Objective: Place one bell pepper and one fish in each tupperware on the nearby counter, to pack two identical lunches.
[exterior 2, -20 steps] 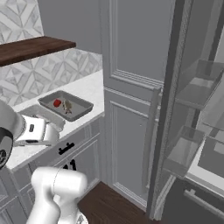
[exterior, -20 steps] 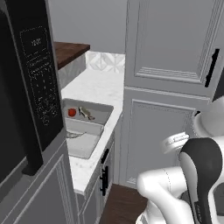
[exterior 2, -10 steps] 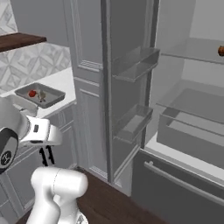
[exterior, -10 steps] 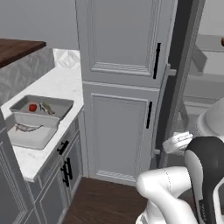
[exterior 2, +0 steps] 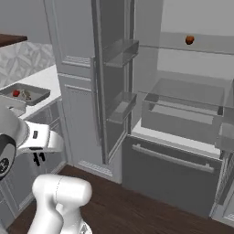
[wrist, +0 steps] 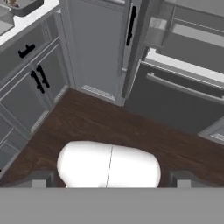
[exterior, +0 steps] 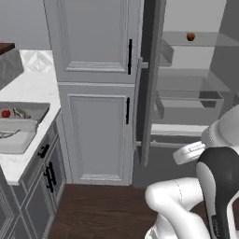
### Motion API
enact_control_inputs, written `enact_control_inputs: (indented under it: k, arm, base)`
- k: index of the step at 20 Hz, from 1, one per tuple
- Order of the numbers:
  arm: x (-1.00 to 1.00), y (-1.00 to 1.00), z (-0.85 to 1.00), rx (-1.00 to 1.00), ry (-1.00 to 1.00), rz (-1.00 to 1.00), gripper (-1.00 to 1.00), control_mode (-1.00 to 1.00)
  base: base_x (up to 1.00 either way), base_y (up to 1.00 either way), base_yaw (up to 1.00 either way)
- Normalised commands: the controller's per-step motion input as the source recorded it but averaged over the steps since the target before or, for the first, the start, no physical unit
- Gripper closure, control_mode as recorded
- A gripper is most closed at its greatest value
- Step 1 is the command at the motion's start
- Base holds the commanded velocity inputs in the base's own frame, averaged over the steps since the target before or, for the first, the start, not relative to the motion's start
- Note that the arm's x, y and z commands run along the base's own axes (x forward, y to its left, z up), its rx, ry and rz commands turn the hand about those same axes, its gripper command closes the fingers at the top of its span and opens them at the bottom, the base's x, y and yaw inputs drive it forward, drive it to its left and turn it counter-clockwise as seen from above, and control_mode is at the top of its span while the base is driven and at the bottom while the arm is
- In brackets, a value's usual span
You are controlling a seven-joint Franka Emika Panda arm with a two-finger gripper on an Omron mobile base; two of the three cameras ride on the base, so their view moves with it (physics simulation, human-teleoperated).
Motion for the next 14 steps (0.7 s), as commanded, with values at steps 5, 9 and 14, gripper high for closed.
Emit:
enact_control_inputs:
  k: [5,9,14]
  arm:
    - [0.00,0.00,0.00,0.00,0.00,0.00,-1.00,1.00]
    - [0.00,0.00,0.00,0.00,0.00,0.00,-1.00,1.00]
    - [0.00,0.00,0.00,0.00,0.00,0.00,-1.00,1.00]
  base:
    - [0.00,-0.51,-0.41]
    - [0.00,-0.56,-0.34]
    - [0.00,-0.60,-0.28]
